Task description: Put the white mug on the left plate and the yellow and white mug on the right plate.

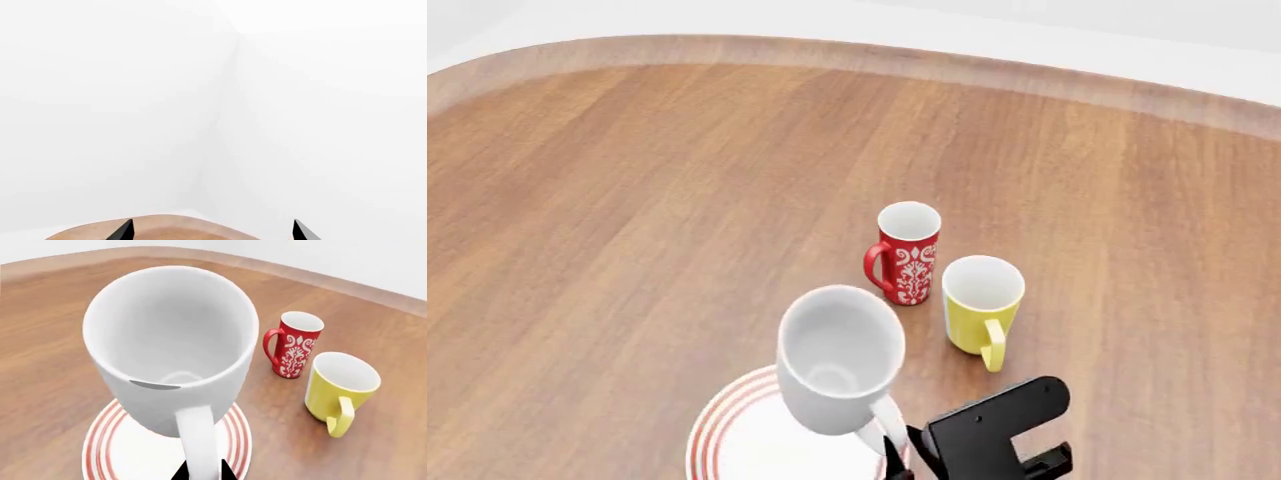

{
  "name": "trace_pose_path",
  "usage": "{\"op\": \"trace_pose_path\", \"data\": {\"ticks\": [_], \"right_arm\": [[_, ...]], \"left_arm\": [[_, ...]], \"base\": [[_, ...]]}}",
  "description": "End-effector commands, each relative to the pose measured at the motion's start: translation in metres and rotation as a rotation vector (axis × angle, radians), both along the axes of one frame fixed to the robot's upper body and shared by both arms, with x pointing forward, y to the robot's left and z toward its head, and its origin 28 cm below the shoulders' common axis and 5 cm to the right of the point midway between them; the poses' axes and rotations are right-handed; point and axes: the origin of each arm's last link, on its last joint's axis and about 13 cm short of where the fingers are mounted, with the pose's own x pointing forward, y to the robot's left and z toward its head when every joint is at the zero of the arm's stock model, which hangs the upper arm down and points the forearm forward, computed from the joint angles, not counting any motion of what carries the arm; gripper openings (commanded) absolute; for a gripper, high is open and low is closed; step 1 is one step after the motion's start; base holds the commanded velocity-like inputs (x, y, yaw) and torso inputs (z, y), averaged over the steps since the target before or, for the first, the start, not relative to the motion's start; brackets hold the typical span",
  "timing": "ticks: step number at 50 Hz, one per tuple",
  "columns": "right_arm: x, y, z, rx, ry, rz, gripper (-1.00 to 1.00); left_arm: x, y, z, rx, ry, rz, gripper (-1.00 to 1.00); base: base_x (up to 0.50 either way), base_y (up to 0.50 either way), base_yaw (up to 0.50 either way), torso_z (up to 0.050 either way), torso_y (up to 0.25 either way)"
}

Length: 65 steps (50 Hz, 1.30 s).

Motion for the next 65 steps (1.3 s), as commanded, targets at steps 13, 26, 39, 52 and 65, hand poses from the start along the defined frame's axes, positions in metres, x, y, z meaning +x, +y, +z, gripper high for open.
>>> {"op": "trace_pose_path", "data": {"ticks": [13,26,39,52,65], "right_arm": [[0.027,0.006,-0.004,-0.045,0.086,-0.004,-1.0],[0.031,0.015,-0.01,-0.056,0.103,0.039,-1.0],[0.039,0.021,-0.02,-0.075,0.135,0.057,-1.0],[0.041,0.025,-0.026,-0.084,0.15,0.087,-1.0],[0.043,0.027,-0.031,-0.1,0.173,0.087,-1.0]], "left_arm": [[-0.003,0.001,0.002,-0.012,-0.005,0.005,1.0],[-0.005,0.0,0.002,-0.016,-0.006,0.007,1.0],[-0.006,0.001,0.003,-0.019,-0.008,0.009,1.0],[-0.006,0.002,0.003,-0.023,-0.008,0.012,1.0],[-0.006,0.002,0.004,-0.025,-0.009,0.012,1.0]], "base": [[0.0,0.0,0.0,0.0,0.0],[0.0,0.0,0.0,0.0,0.0],[0.0,0.0,0.0,0.0,0.001],[0.0,0.0,0.0,0.0,0.0],[0.0,0.0,0.0,0.0,0.001]]}}
